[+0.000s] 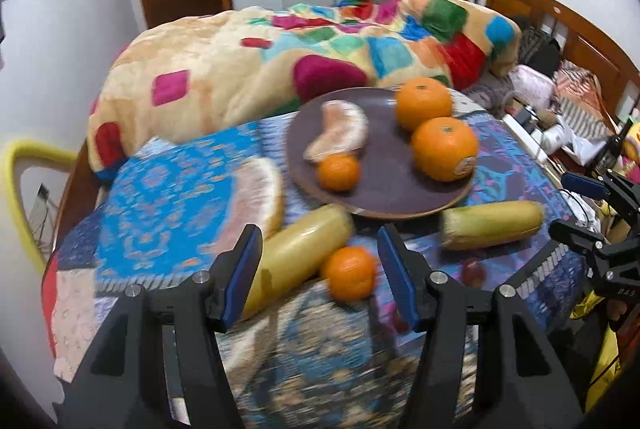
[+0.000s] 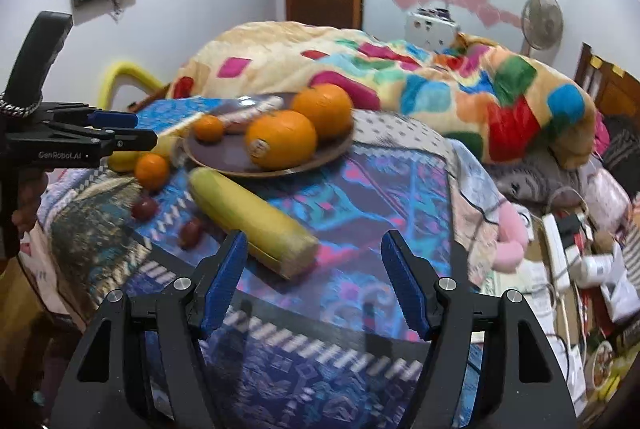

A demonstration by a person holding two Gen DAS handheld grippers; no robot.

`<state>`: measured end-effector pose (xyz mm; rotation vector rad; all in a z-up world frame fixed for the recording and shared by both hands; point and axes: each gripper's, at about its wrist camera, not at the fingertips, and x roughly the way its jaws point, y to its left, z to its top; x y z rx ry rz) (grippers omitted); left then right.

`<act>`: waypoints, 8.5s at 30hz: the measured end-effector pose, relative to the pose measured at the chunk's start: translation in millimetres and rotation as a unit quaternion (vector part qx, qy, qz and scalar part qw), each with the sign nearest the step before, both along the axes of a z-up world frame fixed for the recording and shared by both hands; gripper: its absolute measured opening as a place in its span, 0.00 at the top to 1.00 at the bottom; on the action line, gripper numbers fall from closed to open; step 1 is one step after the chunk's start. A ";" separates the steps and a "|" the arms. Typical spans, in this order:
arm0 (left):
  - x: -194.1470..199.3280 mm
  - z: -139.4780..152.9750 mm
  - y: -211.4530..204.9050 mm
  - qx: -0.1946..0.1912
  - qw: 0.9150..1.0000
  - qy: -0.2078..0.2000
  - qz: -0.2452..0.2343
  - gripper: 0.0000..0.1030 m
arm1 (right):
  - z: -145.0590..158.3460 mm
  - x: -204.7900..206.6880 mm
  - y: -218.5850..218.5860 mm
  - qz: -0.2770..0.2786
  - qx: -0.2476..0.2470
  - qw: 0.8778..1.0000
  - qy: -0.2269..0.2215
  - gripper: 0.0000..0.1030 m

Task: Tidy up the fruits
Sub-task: 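Move both tools toward the two yellow-green gourds on the cloth, then close left tool on one gourd while right tool grasps the other gourd, then lift both held gourds upright and carry them toward the purple plate, then lower both gourds onto the purple plate and open both tools, then grasp the pink pomelo segment on the cloth with left tool, then lift the pomelo segment with left tool while right tool grasps the tangerine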

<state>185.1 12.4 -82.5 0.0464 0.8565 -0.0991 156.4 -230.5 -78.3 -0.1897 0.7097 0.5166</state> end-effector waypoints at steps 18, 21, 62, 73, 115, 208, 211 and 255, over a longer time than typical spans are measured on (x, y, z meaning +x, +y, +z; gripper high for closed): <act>8.3 -39.1 30.6 0.021 0.999 0.020 -0.044 0.40 | -27.8 22.5 37.8 0.046 -0.044 0.998 0.023 0.35; 8.2 -39.7 29.0 0.026 0.998 0.016 -0.050 0.41 | -28.6 20.4 37.8 0.051 -0.053 0.997 0.021 0.38; -72.2 -36.1 17.7 0.020 0.995 0.090 -0.026 0.65 | -18.3 -36.2 -3.3 0.030 -0.040 0.996 0.073 0.62; -36.6 -42.9 15.5 0.020 0.994 0.102 -0.033 0.65 | -22.8 -7.7 23.6 0.043 -0.055 0.995 0.072 0.56; 0.0 38.4 -36.4 -0.018 0.998 -0.039 -0.054 0.64 | 46.1 12.6 -7.0 -0.024 0.071 0.996 -0.041 0.66; 37.8 -24.0 62.3 -0.015 1.000 -0.003 0.016 0.36 | 23.7 108.3 94.5 -0.021 0.005 1.000 0.004 0.43; 46.1 -30.0 55.5 -0.017 1.000 0.015 0.006 0.36 | 26.5 101.6 87.3 -0.022 0.010 1.000 -0.004 0.43; -39.3 -13.9 86.5 -0.026 0.999 0.001 0.029 0.54 | -6.0 17.5 142.1 0.085 0.021 0.996 0.033 0.43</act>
